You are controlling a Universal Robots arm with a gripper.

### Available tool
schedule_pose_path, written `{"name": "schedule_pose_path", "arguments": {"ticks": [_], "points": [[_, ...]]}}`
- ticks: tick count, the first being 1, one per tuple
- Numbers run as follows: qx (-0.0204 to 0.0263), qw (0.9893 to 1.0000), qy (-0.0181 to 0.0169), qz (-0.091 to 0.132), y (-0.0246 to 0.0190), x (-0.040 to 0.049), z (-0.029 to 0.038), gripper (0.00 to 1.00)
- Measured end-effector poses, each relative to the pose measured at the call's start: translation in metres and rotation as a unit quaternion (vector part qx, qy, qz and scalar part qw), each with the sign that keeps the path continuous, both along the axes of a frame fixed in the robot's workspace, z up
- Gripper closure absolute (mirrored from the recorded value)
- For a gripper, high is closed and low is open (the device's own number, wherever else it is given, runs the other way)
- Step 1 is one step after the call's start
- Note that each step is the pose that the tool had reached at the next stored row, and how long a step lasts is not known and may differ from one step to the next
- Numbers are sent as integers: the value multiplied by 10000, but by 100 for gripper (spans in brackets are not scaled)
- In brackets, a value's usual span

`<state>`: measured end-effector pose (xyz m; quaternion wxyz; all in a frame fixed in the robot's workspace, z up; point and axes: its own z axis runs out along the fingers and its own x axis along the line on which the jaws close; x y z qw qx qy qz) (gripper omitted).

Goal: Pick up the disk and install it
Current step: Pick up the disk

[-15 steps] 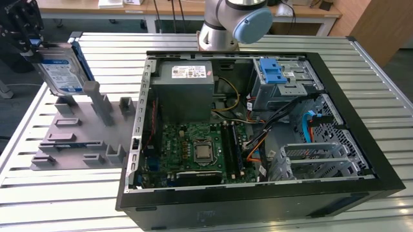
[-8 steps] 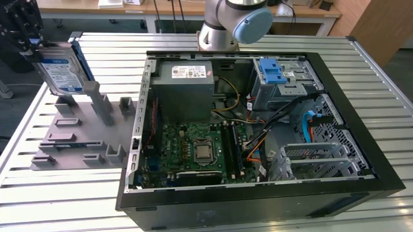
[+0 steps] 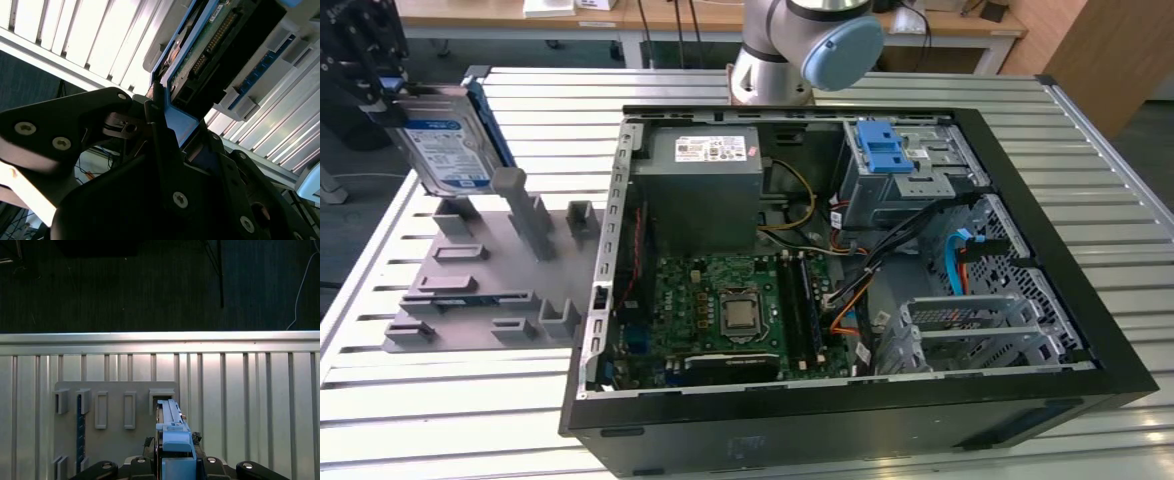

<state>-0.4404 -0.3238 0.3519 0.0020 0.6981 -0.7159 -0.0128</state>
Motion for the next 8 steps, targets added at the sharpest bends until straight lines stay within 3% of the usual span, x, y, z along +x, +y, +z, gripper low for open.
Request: {"name": "schedule_pose_path", "arguments": {"ticks": [8], "points": [[0, 10000, 0, 0, 1, 0, 21, 64]]}}
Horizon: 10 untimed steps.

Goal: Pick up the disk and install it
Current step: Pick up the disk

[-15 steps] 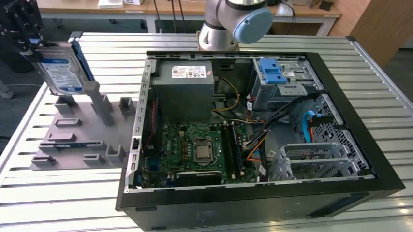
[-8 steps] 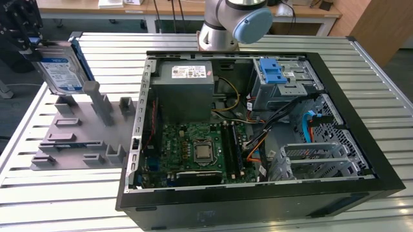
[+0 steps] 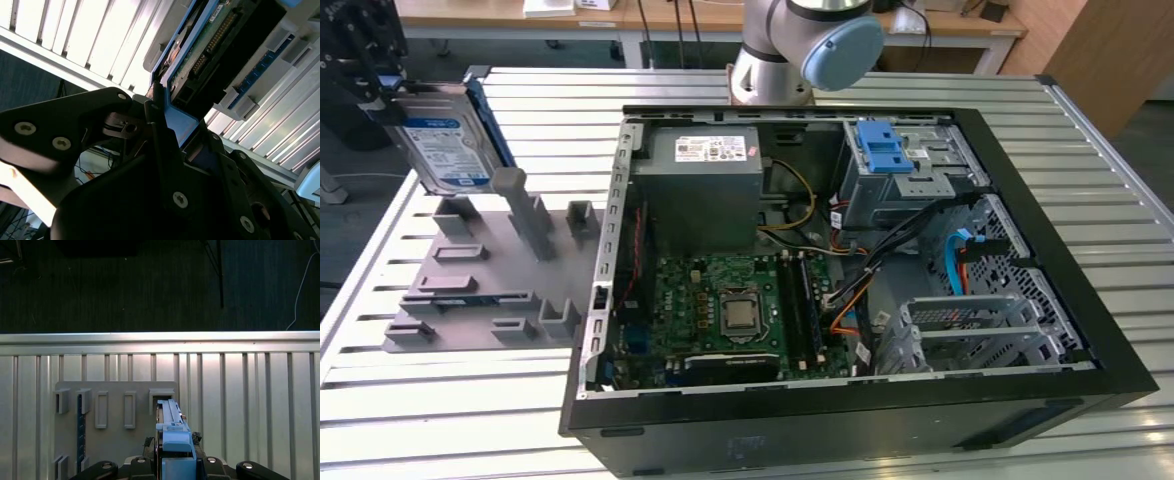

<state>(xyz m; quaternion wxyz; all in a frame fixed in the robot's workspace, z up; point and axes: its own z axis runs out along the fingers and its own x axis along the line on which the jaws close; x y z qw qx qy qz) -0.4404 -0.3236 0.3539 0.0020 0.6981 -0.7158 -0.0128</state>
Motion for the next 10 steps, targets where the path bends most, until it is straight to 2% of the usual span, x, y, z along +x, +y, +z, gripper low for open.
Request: {"name": "schedule_pose_path", "arguments": {"ticks": [10], "points": [[0, 10000, 0, 0, 1, 0, 19, 64]]}}
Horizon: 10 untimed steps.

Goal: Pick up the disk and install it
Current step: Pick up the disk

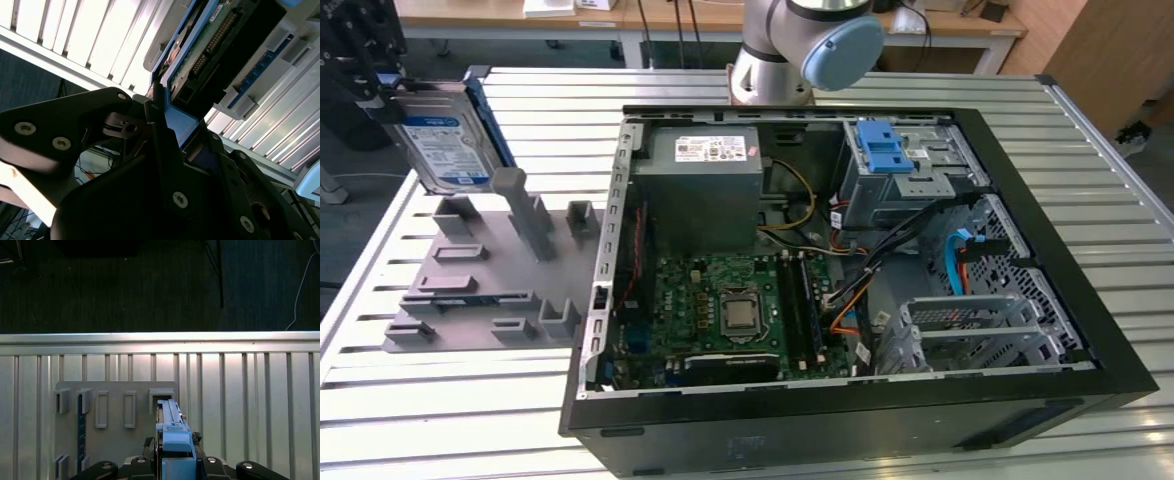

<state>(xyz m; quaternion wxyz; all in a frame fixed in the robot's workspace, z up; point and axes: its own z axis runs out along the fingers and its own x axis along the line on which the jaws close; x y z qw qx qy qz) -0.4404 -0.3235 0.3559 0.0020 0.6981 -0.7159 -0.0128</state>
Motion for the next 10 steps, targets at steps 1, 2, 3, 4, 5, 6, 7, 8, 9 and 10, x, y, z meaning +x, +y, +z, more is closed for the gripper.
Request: {"name": "schedule_pose_path", "arguments": {"ticks": [1, 2, 3, 4, 5, 6, 7, 8, 9, 10], "points": [[0, 10000, 0, 0, 0, 0, 2, 64], [0, 10000, 0, 0, 1, 0, 4, 64], [0, 10000, 0, 0, 1, 0, 7, 64], [0, 10000, 0, 0, 1, 0, 11, 64], [0, 10000, 0, 0, 1, 0, 12, 64], [0, 10000, 0, 0, 1, 0, 13, 64], [0, 10000, 0, 0, 1, 0, 16, 64], [0, 10000, 0, 0, 1, 0, 17, 64], [0, 10000, 0, 0, 1, 0, 19, 64], [0, 10000, 0, 0, 1, 0, 21, 64]]}}
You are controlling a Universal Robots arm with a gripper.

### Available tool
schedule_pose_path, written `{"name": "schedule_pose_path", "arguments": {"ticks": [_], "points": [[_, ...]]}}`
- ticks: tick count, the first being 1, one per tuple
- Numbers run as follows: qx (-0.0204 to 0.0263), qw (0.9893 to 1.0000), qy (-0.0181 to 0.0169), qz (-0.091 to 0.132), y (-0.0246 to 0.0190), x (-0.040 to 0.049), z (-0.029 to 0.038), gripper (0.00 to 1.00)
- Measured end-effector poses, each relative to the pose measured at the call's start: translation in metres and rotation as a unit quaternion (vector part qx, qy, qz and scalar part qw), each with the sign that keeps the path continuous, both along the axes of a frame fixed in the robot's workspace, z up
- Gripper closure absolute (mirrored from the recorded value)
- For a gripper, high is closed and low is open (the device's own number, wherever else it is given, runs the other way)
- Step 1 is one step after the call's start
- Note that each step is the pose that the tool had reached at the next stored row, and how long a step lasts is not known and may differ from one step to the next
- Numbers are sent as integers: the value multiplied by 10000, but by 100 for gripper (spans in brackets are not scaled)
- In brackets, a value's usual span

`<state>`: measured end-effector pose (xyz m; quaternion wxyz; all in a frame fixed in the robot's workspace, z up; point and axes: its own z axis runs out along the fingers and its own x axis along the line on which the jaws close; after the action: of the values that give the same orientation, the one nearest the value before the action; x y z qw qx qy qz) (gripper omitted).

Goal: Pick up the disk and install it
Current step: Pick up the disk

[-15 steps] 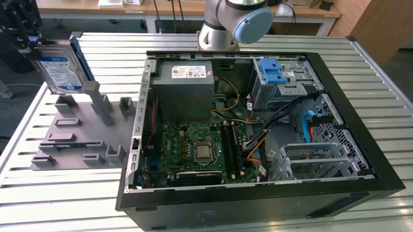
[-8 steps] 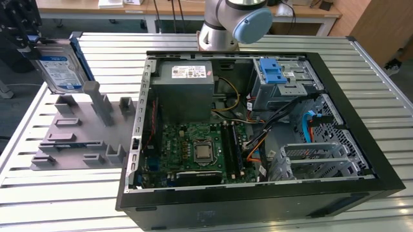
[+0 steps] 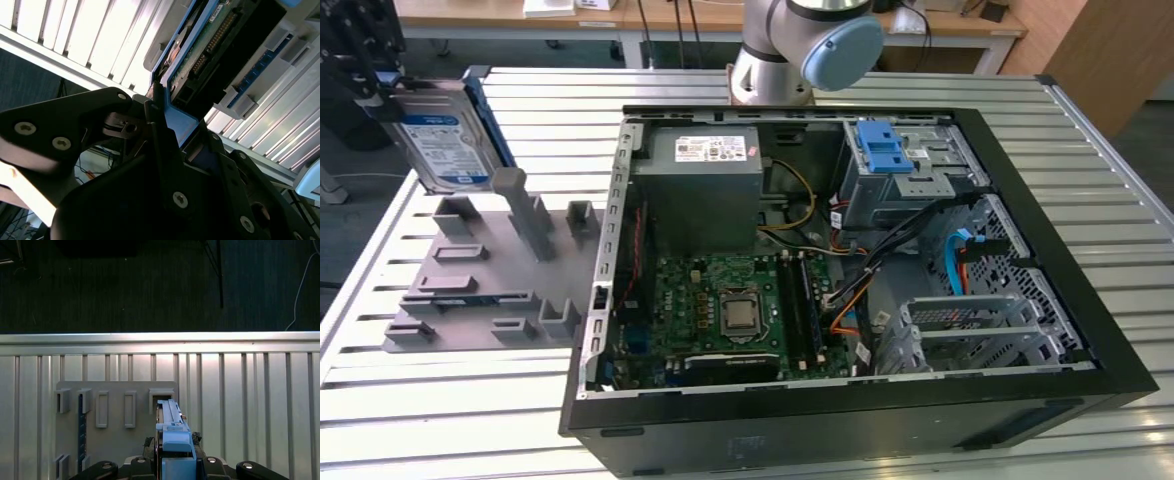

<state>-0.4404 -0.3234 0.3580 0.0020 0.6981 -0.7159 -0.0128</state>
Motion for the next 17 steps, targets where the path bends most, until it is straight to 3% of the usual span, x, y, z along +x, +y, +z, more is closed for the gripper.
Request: {"name": "schedule_pose_path", "arguments": {"ticks": [17], "points": [[0, 10000, 0, 0, 2, 0, 42, 64]]}}
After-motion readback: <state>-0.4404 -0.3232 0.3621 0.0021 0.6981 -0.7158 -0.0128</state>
